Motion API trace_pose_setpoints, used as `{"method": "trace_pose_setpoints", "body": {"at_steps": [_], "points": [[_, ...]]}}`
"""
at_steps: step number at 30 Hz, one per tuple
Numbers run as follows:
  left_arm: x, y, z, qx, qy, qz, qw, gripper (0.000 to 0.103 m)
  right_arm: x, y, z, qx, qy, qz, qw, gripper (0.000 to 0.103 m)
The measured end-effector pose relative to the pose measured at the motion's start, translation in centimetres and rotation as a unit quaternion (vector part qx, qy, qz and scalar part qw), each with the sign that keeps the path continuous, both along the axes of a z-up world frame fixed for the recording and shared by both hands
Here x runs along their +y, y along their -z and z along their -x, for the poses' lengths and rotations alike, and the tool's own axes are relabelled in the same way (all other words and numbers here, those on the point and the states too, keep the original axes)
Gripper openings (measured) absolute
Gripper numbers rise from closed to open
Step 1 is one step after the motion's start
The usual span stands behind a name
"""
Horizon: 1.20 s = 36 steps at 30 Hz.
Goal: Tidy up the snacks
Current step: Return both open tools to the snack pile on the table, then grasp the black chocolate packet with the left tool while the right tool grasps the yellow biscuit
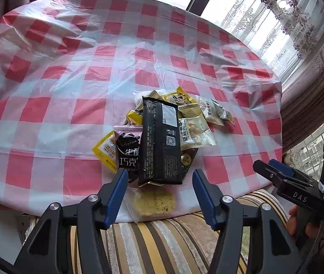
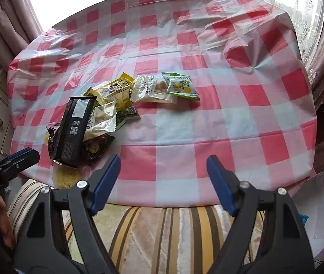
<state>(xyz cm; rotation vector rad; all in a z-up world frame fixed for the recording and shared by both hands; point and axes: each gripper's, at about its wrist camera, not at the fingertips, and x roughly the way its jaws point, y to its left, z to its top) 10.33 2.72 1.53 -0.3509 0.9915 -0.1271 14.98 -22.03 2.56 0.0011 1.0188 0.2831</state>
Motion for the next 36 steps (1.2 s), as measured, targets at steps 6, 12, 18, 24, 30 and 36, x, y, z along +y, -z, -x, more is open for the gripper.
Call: {"method": "trace_pose_setpoints", "body": {"at_steps": [6, 12, 18, 24, 30, 36], "points": [[2.2, 1.6, -1.7, 0.021, -0.038, 0.013, 0.9990, 0.059, 2.9, 0.6, 0.0, 0.005, -0.035, 0.016, 0.999, 0.080], [3.6, 3.9, -3.7, 0.053, -0.039, 0.037, 0.9972, 0.047, 4.0, 1.4, -0.7, 0.021, -0.047, 0.010, 0.999, 0.080], [3.6, 5.6, -4.7, 0.072, -0.020, 0.064, 0.9952, 0.043, 5.3, 2.1, -1.3, 0.037, -0.060, 0.013, 0.997, 0.080], [4.7, 5.8, -4.4, 0.063, -0.035, 0.087, 0.9935, 0.023, 7.7, 3.1, -0.9, 0.081, -0.095, -0.001, 0.992, 0.080], [6.4, 5.2, -3.4, 0.037, -0.070, 0.104, 0.9914, 0.023, 11.2, 4.1, 0.5, 0.127, -0.138, 0.007, 0.982, 0.080], [8.2, 4.5, -2.2, 0.011, -0.106, 0.109, 0.9883, 0.023, 14.3, 5.3, 1.0, 0.162, -0.154, 0.016, 0.975, 0.080]]}}
